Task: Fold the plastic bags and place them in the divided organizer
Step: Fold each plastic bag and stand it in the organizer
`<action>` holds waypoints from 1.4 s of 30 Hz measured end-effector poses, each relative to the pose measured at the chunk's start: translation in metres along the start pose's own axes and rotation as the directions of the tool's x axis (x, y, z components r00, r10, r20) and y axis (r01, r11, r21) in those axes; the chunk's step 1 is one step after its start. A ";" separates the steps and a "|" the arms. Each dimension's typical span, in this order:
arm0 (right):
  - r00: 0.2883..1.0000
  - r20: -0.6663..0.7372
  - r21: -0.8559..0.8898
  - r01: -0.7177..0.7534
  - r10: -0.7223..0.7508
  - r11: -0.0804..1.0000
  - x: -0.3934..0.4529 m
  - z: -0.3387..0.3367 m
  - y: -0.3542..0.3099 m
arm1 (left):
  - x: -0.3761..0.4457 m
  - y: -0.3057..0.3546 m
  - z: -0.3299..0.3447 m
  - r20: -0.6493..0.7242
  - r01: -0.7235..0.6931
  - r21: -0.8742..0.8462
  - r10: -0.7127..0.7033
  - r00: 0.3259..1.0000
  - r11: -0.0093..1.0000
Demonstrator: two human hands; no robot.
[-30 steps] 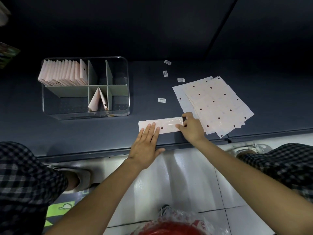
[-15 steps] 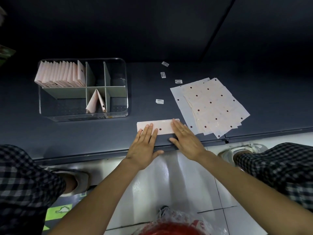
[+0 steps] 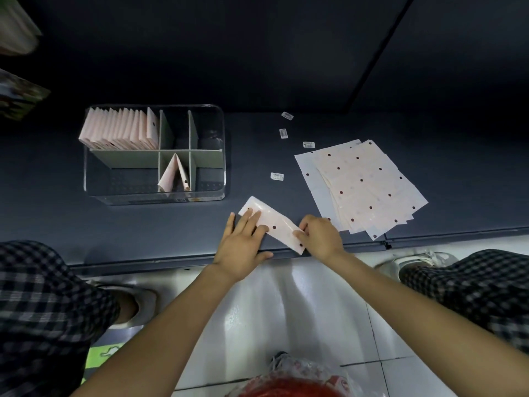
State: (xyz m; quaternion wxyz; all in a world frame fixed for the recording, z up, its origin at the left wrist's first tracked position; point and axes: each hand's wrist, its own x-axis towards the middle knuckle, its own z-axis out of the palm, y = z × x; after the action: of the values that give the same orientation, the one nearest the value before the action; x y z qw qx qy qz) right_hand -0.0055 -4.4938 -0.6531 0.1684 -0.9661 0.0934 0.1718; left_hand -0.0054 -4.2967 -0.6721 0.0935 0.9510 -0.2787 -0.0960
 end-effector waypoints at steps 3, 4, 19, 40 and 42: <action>0.992 0.085 0.034 -0.095 0.091 0.995 -0.023 0.014 -0.006 | -0.005 0.004 -0.005 -0.099 -0.122 0.016 0.123 0.987 0.992; 0.985 0.127 0.073 -0.123 0.113 0.990 -0.029 0.018 -0.008 | -0.009 0.007 -0.005 -0.130 -0.171 0.000 0.169 0.977 0.985; 0.877 0.007 0.133 0.475 -0.480 0.870 -0.025 0.021 0.016 | -0.015 0.012 0.005 -0.268 -0.055 -0.288 -0.025 0.963 0.956; 0.988 0.130 0.308 -0.125 0.088 0.943 0.030 0.006 -0.027 | 0.014 0.010 0.007 0.015 0.496 -0.539 -0.581 0.814 0.681; 0.985 0.151 0.289 -0.119 0.077 0.950 0.033 0.005 -0.027 | 0.014 0.011 0.007 0.017 0.501 -0.533 -0.584 0.812 0.681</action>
State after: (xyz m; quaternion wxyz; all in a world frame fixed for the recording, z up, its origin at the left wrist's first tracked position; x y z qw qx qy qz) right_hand 0.0301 -4.4711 -0.6613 0.3087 -0.9098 0.1543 0.2305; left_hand -0.0012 -4.3147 -0.6781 0.3321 0.9341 0.0607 -0.1162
